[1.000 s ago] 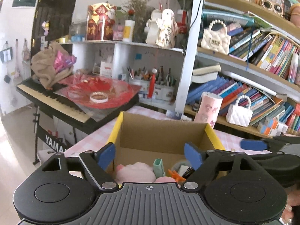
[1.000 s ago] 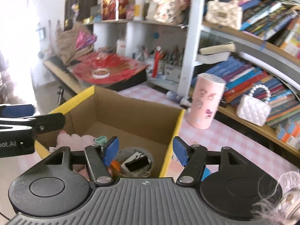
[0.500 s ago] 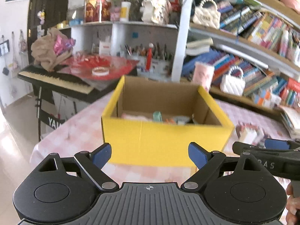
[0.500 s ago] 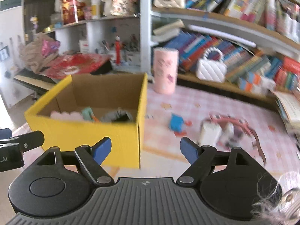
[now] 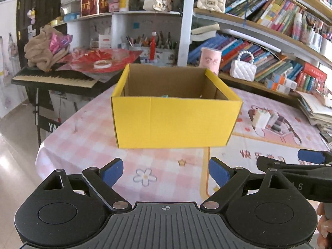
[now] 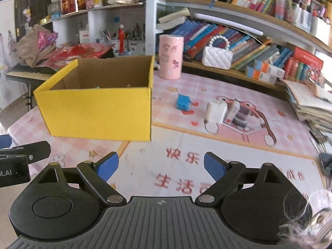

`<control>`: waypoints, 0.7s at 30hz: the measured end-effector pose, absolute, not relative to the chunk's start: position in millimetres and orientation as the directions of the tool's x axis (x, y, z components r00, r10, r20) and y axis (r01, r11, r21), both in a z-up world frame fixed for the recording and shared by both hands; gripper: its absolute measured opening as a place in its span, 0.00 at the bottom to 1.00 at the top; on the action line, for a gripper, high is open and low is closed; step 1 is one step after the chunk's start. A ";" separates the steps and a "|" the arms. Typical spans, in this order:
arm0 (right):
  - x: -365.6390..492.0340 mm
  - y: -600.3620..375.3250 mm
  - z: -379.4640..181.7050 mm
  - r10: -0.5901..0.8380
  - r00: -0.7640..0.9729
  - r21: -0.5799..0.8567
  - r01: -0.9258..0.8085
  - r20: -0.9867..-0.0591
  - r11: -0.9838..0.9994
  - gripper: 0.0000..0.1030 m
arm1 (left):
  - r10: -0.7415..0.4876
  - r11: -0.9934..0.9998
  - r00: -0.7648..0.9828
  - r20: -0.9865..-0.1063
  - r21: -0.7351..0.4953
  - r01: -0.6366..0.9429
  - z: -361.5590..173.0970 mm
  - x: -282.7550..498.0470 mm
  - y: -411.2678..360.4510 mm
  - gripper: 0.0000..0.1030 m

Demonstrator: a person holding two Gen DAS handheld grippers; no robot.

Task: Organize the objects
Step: 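Withdraw both tools from the box toward the charger and toy car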

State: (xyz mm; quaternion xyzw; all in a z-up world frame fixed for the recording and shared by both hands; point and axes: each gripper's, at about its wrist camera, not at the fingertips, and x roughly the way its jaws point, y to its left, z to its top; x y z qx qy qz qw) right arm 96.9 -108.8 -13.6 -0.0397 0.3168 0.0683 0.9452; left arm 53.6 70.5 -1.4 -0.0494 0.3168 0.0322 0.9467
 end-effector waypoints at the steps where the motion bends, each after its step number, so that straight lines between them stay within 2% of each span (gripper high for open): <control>1: 93.6 -109.8 -14.4 0.095 0.789 -0.031 -0.143 -0.607 0.989 0.88 | 0.026 0.993 0.796 -0.604 -0.073 -0.088 -2.1 51.1 70.6 0.89; 21: 30.6 -144.0 -21.3 -0.071 0.786 -0.046 0.054 -0.614 0.997 0.91 | -0.135 0.991 0.776 -0.617 -0.099 0.094 -10.4 29.0 39.5 0.89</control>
